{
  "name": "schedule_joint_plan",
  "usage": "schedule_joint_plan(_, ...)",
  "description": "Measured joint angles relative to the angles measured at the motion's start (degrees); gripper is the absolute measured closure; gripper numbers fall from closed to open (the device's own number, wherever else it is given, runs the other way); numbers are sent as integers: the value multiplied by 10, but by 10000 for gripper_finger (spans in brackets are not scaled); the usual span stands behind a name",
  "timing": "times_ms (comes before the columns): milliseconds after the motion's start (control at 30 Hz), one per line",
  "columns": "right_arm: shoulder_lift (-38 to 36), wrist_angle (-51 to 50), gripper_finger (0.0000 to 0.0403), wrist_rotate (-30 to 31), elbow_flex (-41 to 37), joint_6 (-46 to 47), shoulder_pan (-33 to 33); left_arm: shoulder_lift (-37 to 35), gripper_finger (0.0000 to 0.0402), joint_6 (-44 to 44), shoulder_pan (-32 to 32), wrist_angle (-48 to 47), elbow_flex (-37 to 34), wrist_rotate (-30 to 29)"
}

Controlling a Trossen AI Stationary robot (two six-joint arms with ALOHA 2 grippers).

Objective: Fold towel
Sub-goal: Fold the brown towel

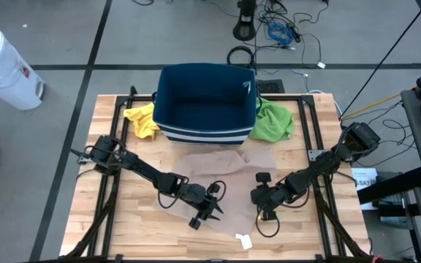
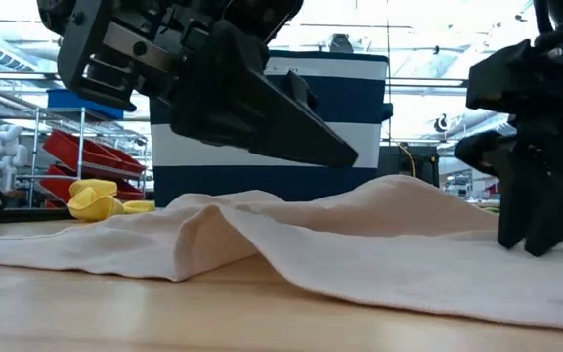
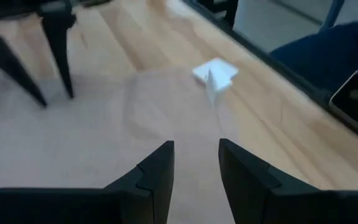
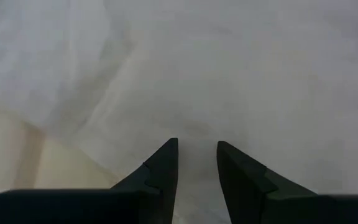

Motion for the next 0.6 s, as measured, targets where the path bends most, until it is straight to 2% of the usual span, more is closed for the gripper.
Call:
schedule_joint_plan(267, -1, 13, 305, -6, 26, -40, 2, 40, 269, 1, -9, 13, 42, 19)
schedule_joint_plan(467, -1, 71, 305, -92, 26, -61, 13, 69, 269, 1, -11, 12, 72, 31)
schedule_joint_plan(600, -1, 96, 305, -107, 27, -75, 32, 83, 269, 1, -8, 12, 81, 31)
